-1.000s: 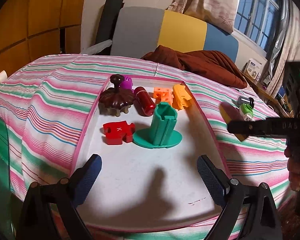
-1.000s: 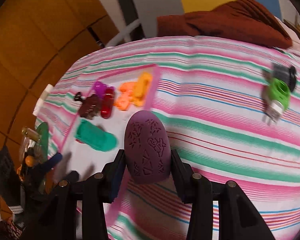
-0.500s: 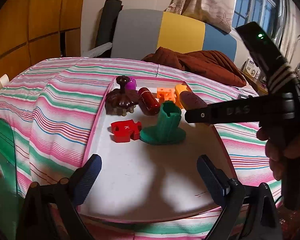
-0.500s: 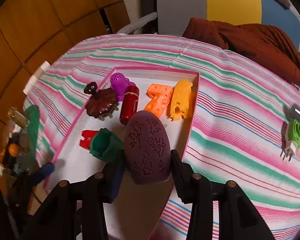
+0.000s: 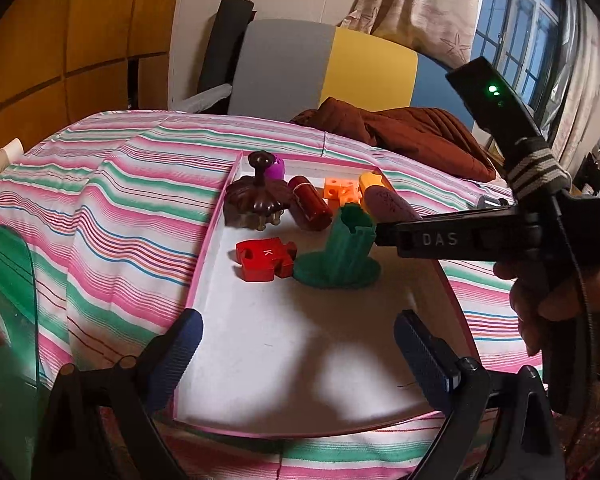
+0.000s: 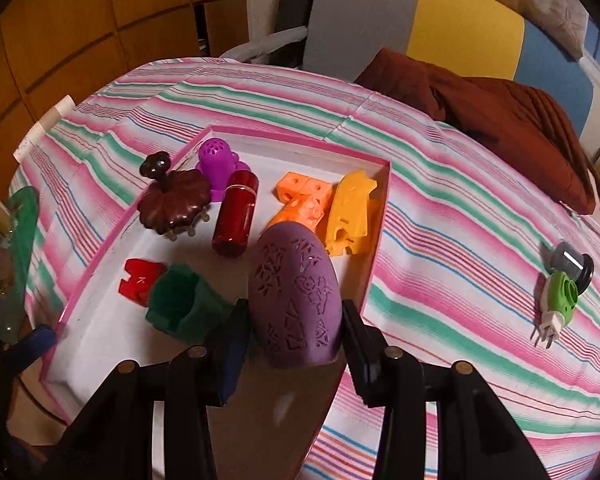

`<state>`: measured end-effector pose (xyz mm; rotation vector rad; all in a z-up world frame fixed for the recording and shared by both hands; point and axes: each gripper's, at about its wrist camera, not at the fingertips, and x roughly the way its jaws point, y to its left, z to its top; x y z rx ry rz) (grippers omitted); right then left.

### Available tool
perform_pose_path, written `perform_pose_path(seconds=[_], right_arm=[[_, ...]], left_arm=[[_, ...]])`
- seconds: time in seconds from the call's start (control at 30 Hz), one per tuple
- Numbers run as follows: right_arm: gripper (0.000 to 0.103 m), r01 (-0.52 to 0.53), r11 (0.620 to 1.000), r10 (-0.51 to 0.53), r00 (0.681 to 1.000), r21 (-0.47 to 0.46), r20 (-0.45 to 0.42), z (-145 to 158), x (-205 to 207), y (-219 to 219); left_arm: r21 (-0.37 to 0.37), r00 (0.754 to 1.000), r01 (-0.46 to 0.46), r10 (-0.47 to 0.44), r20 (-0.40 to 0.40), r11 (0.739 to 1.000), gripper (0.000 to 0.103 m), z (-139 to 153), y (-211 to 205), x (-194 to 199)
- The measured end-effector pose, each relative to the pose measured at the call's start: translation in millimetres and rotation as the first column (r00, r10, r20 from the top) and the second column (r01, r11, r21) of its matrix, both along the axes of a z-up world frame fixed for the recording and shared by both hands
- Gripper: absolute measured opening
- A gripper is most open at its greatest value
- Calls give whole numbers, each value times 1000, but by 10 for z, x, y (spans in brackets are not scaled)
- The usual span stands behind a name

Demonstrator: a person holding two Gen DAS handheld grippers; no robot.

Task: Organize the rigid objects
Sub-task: 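Carry the purple oval soap into the tray and open the right tool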

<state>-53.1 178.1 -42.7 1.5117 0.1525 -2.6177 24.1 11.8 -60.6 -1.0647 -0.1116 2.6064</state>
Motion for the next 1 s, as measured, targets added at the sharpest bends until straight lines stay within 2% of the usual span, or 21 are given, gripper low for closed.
perform_pose_path(seconds=[0.37, 0.53, 1.0], right_arm=[[44, -18, 995, 22, 999, 102, -41, -43, -30, -86], [45, -23, 991, 35, 995, 134, -90, 61, 30, -96], [45, 1, 998, 7, 993, 68, -119, 223, 151, 10]], left_arm=[[-2, 1000, -4, 4, 5, 1000, 97, -4, -12, 9], [5, 1000, -5, 5, 19, 1000, 97, -20, -9, 6], [-14, 1000, 8, -8, 3, 1000, 97, 10, 53, 51]])
